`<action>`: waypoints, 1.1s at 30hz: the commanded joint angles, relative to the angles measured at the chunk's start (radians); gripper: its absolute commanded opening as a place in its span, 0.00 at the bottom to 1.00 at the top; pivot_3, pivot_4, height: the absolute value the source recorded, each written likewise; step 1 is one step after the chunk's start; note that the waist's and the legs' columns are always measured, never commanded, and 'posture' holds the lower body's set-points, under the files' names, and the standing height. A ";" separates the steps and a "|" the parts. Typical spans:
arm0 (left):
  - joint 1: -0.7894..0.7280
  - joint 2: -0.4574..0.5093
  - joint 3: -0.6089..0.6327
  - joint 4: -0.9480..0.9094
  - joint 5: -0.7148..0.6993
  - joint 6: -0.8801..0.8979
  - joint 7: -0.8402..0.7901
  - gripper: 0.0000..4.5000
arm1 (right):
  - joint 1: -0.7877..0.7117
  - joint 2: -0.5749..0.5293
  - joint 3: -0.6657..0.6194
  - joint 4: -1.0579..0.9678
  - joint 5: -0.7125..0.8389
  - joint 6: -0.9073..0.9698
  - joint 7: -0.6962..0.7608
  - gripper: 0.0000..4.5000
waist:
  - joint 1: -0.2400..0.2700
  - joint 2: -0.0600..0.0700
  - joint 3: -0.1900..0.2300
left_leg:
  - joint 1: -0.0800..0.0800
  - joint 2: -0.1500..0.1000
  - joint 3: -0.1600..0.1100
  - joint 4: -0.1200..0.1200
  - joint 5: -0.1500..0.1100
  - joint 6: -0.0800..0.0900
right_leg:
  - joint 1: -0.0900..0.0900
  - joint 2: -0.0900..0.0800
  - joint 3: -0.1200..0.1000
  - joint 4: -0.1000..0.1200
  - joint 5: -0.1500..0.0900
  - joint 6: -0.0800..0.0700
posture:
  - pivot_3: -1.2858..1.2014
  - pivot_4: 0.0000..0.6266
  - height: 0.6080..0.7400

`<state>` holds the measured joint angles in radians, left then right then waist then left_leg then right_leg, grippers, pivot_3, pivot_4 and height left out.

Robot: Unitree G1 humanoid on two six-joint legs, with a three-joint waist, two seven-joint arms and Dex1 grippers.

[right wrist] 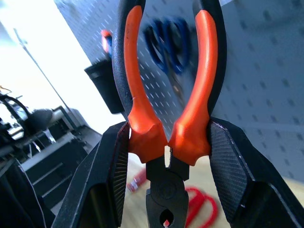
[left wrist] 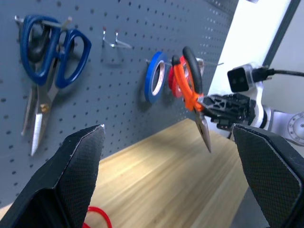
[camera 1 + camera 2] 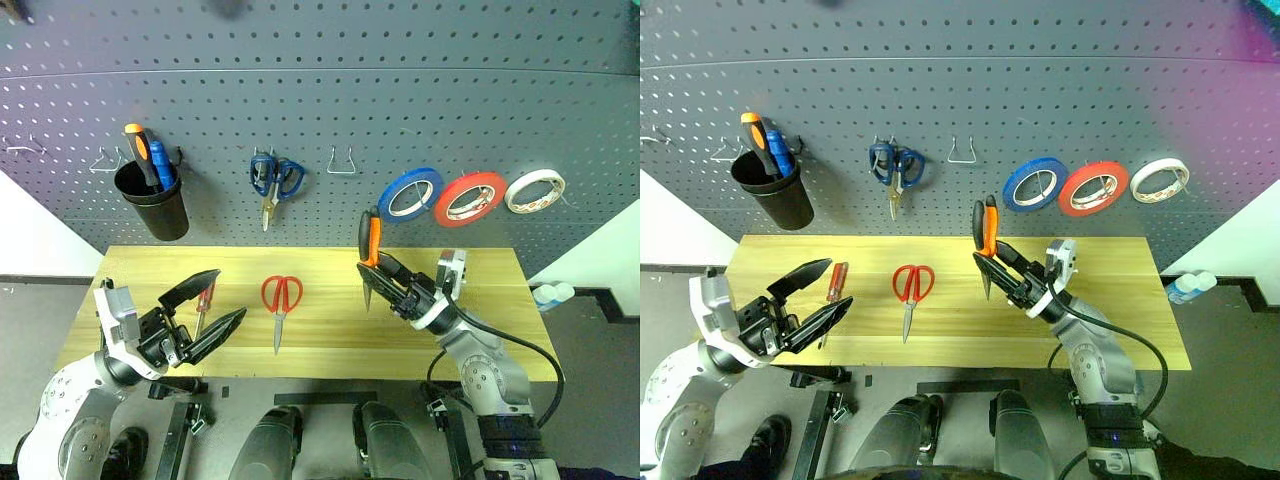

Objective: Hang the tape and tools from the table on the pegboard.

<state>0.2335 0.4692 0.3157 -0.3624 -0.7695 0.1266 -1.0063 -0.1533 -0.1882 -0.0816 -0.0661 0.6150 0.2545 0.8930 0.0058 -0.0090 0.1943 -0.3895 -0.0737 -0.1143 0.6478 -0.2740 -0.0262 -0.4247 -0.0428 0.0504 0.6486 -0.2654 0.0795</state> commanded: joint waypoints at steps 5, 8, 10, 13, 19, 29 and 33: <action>-0.046 -0.029 0.022 0.026 -0.007 -0.040 0.018 1.00 | -0.167 0.023 -0.021 -0.051 0.066 -0.005 -0.047 0.46 | 0.000 0.000 -0.028 | 0.002 0.000 0.000 0.000 0.001 -0.001 | 0.001 0.001 0.000 0.001 0.000 0.000 | 0.53 0.10 1.00; -0.056 -0.036 0.023 0.045 0.007 -0.057 0.022 1.00 | -0.248 0.047 -0.039 -0.012 0.056 -0.031 -0.100 0.46 | 0.001 0.000 -0.039 | 0.002 0.000 0.000 0.000 0.001 -0.001 | 0.001 0.001 0.000 0.001 0.001 0.000 | 0.53 0.10 1.00; -0.058 -0.041 0.022 0.046 0.003 -0.057 0.027 1.00 | -0.286 0.056 -0.029 -0.007 0.051 -0.038 -0.106 0.46 | 0.001 0.000 -0.045 | 0.002 0.000 0.001 0.000 0.001 -0.002 | 0.001 0.001 0.000 0.002 0.001 0.000 | 0.53 0.10 1.00; -0.064 -0.045 0.029 0.054 0.009 -0.072 0.036 1.00 | -0.330 0.082 -0.018 0.021 0.018 -0.070 -0.137 0.46 | 0.003 0.000 -0.050 | 0.002 0.000 0.000 0.000 0.001 -0.001 | 0.001 0.001 0.000 0.002 0.001 0.000 | 0.53 0.10 1.00; -0.073 -0.053 0.036 0.067 0.005 -0.081 0.051 1.00 | -0.430 0.144 -0.019 0.161 -0.057 -0.181 -0.186 0.46 | 0.002 -0.001 -0.056 | 0.003 0.000 0.001 0.000 0.001 -0.002 | 0.001 0.001 0.000 0.003 0.001 -0.001 | 0.53 0.11 1.00; -0.084 -0.063 0.023 0.074 0.016 -0.085 0.063 1.00 | -0.612 0.230 -0.020 0.392 -0.115 -0.348 -0.191 0.46 | -0.002 -0.001 -0.056 | 0.005 0.000 0.002 0.000 0.002 -0.002 | 0.000 0.002 0.001 0.007 0.001 -0.001 | 0.54 0.12 1.00; -0.088 -0.064 0.015 0.057 0.016 -0.074 0.080 1.00 | -0.684 0.247 -0.043 0.488 -0.114 -0.402 -0.187 0.46 | -0.002 -0.001 -0.056 | 0.005 0.000 0.001 0.000 0.002 -0.003 | 0.000 0.002 0.001 0.008 0.001 -0.001 | 0.54 0.12 1.00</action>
<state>0.1506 0.4042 0.3275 -0.2764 -0.7514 0.0568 -0.9344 -0.7821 0.0467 -0.1081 0.4207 0.4943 -0.0993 0.6984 0.0033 -0.0102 0.1383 -0.3843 -0.0734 -0.1128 0.6482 -0.2720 -0.0291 -0.4249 -0.0404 0.0514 0.6566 -0.2643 0.0781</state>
